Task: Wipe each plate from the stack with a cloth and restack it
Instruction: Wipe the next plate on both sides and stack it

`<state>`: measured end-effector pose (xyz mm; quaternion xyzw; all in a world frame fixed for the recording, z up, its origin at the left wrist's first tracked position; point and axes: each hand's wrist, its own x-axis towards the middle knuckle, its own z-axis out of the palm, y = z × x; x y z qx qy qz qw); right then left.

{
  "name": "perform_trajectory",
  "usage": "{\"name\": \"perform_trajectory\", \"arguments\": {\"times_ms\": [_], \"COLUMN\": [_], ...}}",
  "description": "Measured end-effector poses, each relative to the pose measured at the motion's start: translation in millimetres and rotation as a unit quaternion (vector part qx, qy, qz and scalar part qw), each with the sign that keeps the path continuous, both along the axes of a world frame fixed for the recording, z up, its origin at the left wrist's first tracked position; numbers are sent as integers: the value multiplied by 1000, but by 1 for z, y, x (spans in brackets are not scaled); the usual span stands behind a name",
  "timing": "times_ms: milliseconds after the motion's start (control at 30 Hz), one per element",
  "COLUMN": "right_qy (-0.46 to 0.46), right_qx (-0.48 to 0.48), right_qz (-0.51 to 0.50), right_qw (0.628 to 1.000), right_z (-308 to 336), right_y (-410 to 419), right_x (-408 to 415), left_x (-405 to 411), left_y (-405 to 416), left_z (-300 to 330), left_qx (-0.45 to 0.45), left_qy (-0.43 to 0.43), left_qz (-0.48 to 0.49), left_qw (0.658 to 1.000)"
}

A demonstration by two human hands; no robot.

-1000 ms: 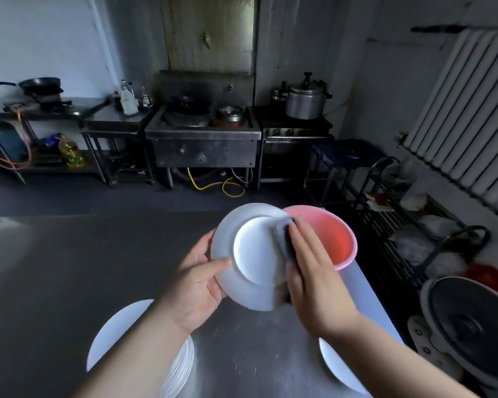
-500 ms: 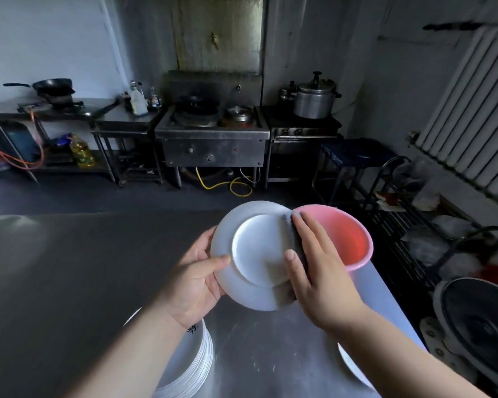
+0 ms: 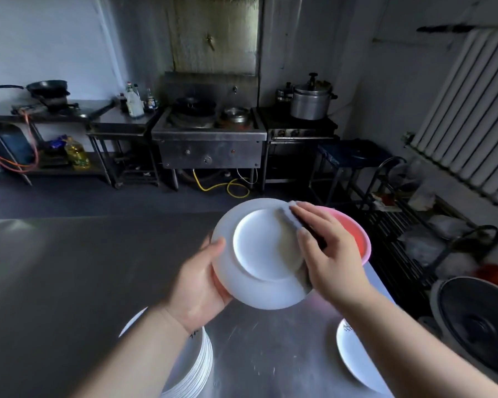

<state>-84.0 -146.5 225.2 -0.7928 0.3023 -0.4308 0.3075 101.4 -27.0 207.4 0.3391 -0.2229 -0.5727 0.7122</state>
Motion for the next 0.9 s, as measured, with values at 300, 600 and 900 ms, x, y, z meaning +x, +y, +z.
{"name": "perform_trajectory", "arguments": {"times_ms": [300, 600, 900], "right_qy": [92, 122, -83], "right_qx": [-67, -63, 52], "right_qz": [22, -9, -82], "right_qw": [993, 990, 992], "right_z": [-48, -15, -46], "right_y": [34, -10, 4], "right_x": [2, 15, 10], "left_x": [6, -11, -27], "left_y": [-7, -15, -14], "left_z": [-5, -9, -15], "left_qx": [11, -14, -16], "left_qy": [14, 38, -4], "left_qz": [106, 102, 6], "left_qw": [994, 994, 1000]}}
